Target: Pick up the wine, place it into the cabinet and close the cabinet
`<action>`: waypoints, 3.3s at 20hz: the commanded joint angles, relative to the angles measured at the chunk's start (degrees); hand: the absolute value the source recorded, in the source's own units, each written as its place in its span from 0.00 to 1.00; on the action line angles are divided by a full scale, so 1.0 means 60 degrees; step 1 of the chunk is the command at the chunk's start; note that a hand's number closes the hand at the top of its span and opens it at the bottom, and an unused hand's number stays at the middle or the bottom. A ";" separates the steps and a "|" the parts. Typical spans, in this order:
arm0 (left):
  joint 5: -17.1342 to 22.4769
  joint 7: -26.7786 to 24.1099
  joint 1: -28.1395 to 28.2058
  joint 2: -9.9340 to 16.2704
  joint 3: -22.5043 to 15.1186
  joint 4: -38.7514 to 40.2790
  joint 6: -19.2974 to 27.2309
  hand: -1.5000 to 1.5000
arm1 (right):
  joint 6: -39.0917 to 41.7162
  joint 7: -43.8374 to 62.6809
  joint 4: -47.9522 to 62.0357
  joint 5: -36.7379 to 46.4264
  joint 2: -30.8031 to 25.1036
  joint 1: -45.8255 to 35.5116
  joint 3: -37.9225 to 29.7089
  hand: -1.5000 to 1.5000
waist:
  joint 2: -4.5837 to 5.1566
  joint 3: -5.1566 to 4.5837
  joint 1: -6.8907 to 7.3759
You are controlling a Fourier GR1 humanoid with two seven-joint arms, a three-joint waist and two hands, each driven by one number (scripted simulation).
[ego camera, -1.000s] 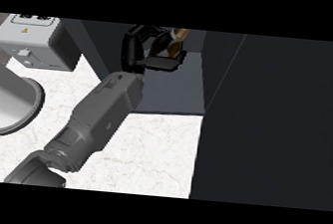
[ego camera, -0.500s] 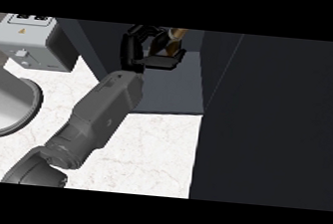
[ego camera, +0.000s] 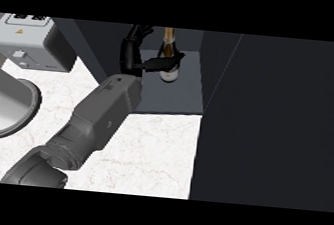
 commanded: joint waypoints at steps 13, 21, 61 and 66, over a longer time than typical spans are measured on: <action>-0.0358 -0.0413 0.0456 0.0127 0.0053 0.0491 0.0689 0.00 | 0.0056 -0.0160 -0.0494 -0.0155 0.0047 0.0270 0.0155 0.00 | 0.0118 -0.0050 -0.0070; -0.0306 -0.0905 0.0900 0.0394 0.0249 0.0378 -0.0123 0.00 | 0.0045 0.0015 -0.0167 -0.0436 -0.0166 -0.0103 -0.0224 0.00 | 0.0145 -0.0056 -0.0020; 0.2445 -0.0213 0.3303 -0.0013 -0.3774 -0.3552 -0.0670 0.00 | -0.0426 0.0342 -0.0915 -0.0208 -0.0162 0.0467 0.0064 0.00 | -0.0218 -0.0035 0.0383; 0.3403 -0.0053 0.4647 -0.0013 -0.5930 -0.6099 0.1294 0.00 | -0.0741 0.0524 -0.0960 0.0269 0.0066 0.0240 0.0520 0.00 | -0.0195 -0.0041 0.0418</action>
